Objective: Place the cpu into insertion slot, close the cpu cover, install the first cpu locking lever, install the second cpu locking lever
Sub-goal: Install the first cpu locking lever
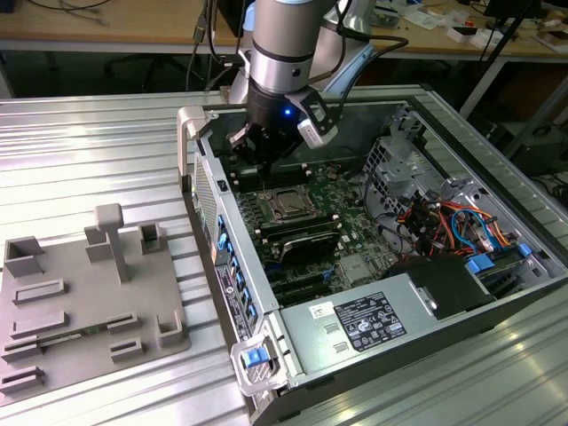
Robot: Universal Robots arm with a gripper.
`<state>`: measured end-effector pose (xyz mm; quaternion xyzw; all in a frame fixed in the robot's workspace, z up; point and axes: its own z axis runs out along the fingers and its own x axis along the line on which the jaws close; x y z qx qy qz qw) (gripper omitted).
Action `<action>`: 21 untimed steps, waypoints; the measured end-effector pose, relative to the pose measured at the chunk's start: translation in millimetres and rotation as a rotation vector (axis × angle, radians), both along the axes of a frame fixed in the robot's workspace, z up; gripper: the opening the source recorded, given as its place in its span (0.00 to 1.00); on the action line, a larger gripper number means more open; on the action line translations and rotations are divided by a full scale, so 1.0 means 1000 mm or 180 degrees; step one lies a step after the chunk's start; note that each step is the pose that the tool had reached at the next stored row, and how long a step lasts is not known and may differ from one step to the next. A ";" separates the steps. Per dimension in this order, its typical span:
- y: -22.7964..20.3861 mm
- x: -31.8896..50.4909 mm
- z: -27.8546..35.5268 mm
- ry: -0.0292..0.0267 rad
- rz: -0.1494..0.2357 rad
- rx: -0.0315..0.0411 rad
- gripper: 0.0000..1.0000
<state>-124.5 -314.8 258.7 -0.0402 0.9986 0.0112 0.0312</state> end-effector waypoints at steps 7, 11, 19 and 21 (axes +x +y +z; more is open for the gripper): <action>-0.0008 -0.0052 0.0000 0.0000 0.0000 0.0000 0.11; -0.0008 -0.0112 0.0000 0.0000 0.0000 0.0000 0.11; 0.0104 -0.0092 -0.0021 0.0000 0.0000 0.0000 0.11; 0.0114 -0.0063 -0.0026 0.0001 0.0000 -0.0001 0.11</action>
